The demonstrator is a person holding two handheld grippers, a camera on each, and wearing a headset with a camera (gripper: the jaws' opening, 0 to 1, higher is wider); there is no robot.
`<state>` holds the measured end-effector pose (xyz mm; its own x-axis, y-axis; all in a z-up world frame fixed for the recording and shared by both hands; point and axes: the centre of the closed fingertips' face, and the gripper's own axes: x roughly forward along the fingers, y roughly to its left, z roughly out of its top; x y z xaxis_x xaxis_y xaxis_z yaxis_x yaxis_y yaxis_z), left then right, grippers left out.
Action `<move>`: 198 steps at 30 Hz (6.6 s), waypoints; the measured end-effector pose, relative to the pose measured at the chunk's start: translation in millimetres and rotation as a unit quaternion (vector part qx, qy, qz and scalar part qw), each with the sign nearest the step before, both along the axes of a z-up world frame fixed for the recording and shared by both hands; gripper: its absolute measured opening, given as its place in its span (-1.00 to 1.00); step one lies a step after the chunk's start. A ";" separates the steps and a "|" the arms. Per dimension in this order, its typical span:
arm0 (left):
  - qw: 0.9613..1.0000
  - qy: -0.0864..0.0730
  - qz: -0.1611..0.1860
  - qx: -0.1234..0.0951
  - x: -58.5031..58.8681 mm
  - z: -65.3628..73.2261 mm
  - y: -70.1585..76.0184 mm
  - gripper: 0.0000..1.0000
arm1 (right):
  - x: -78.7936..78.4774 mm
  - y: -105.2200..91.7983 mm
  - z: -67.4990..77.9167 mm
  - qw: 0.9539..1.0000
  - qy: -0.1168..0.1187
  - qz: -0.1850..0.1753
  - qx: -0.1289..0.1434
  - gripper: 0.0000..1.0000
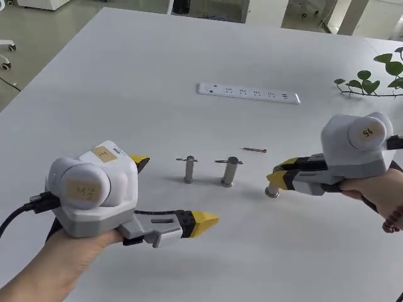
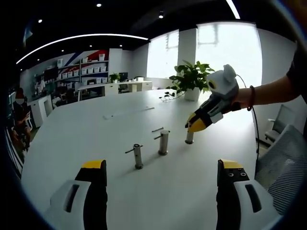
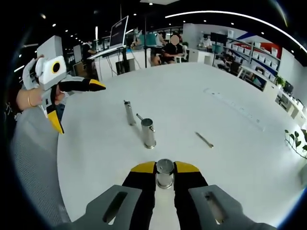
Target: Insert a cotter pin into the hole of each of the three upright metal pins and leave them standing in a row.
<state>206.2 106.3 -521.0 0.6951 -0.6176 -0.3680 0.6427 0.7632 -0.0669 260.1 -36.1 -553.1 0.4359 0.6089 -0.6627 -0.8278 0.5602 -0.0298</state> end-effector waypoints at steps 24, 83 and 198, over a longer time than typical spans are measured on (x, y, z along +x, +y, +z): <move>1.000 -0.006 0.009 -0.003 2.7 2.9 5.4 0.89 | -26.5 41.0 -3.7 0.998 -0.005 -0.044 0.033 -0.84; 1.000 0.000 0.007 0.012 0.4 -1.9 5.5 0.98 | -37.9 41.8 14.6 0.992 -0.009 -0.088 0.092 -0.61; 0.999 0.027 0.012 0.020 0.1 -17.5 12.8 0.91 | 99.3 -7.8 -47.5 0.939 0.078 0.188 -0.277 -1.00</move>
